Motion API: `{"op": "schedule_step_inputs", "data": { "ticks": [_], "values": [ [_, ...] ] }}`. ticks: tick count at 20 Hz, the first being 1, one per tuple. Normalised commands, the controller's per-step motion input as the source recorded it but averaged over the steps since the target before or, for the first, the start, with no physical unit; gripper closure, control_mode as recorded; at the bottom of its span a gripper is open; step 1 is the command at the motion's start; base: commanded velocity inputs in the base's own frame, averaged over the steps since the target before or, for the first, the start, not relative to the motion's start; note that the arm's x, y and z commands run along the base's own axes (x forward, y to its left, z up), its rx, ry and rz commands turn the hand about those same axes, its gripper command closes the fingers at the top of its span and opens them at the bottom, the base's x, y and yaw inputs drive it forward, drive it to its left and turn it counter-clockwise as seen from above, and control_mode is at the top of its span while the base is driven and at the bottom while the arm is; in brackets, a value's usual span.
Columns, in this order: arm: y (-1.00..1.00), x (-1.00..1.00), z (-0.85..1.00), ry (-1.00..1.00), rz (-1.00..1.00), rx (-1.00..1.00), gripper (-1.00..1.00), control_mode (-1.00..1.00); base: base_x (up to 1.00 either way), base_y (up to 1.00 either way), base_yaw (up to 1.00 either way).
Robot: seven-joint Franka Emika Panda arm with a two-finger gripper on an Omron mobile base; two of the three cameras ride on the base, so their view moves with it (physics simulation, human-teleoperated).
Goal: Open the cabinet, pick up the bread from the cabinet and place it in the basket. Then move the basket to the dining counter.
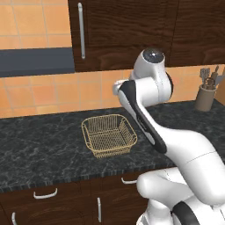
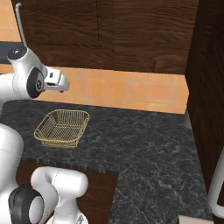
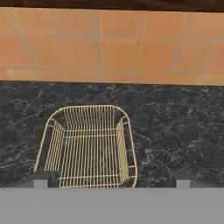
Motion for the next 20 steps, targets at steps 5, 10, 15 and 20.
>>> {"op": "schedule_step_inputs", "data": {
  "ticks": [5,10,15,20],
  "values": [
    [0.07,0.00,0.76,-0.20,-0.06,0.08,-1.00,-1.00,0.00,0.00,0.00],
    [0.17,0.00,0.79,-0.16,0.00,0.01,-1.00,-1.00,0.00,0.00,0.00],
    [0.60,0.00,0.64,0.00,0.00,-0.08,-1.00,-1.00,0.00,0.00,0.00],
    [0.63,0.04,0.59,0.02,-0.02,-0.20,-1.00,-1.00,0.00,0.00,0.00]
  ]
}}
